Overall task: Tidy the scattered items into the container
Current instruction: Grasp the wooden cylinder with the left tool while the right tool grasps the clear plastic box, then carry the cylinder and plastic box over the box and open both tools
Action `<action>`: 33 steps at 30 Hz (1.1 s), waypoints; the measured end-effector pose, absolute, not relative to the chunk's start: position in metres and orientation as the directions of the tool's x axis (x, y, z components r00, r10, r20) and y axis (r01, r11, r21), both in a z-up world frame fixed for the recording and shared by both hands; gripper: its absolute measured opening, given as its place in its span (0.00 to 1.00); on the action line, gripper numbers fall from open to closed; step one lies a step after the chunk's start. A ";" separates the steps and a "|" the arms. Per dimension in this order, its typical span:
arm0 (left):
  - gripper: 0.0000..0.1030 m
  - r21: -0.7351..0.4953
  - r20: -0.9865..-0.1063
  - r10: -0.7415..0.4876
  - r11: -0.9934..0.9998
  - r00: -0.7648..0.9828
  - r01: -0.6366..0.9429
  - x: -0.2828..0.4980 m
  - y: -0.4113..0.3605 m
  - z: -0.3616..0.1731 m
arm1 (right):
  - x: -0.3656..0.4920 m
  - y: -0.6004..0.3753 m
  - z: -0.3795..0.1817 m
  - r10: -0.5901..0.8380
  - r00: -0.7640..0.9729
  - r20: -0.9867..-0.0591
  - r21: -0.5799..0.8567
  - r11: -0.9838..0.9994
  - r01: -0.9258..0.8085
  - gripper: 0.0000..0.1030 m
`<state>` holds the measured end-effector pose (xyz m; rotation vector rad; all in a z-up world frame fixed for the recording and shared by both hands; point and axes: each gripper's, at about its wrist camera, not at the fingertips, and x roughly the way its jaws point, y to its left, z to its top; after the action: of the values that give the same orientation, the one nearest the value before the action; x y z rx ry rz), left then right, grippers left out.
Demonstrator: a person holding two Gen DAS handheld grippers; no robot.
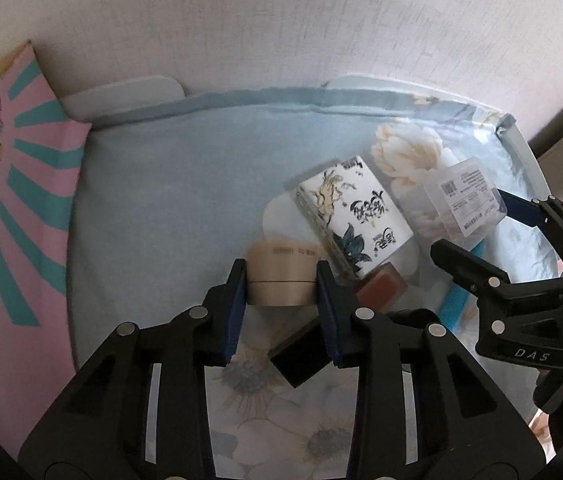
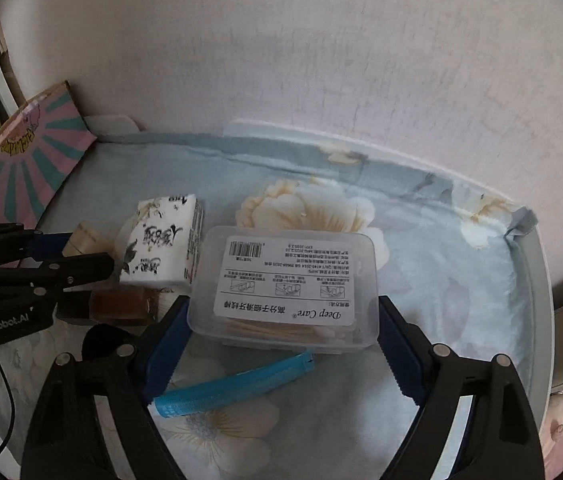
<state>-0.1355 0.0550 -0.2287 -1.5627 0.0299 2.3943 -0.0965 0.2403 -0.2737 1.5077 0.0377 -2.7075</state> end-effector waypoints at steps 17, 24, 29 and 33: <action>0.29 -0.179 -0.866 0.266 -0.955 -0.423 -0.236 -0.122 0.027 -0.153 | -0.100 0.234 -0.206 -0.020 -0.585 -0.811 0.011 -1.000 0.018 0.83; 0.29 -0.192 -0.842 0.278 -0.955 -0.462 -0.225 -0.110 -0.001 -0.114 | -0.105 0.214 -0.163 -0.057 -0.611 -0.790 0.020 -0.998 0.067 0.83; 0.29 -0.174 -0.826 0.264 -0.960 -0.498 -0.220 -0.104 -0.019 -0.094 | -0.103 0.193 -0.133 -0.088 -0.631 -0.771 0.011 -0.992 0.124 0.83; 0.29 -0.176 -0.813 0.253 -0.965 -0.525 -0.194 -0.095 -0.044 -0.077 | -0.105 0.169 -0.108 -0.154 -0.630 -0.761 0.047 -0.982 0.183 0.83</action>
<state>-0.0947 -0.0442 -0.0774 -1.3678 -0.0917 2.5381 -0.1049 0.1694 -0.1079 1.2459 0.0515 -2.6783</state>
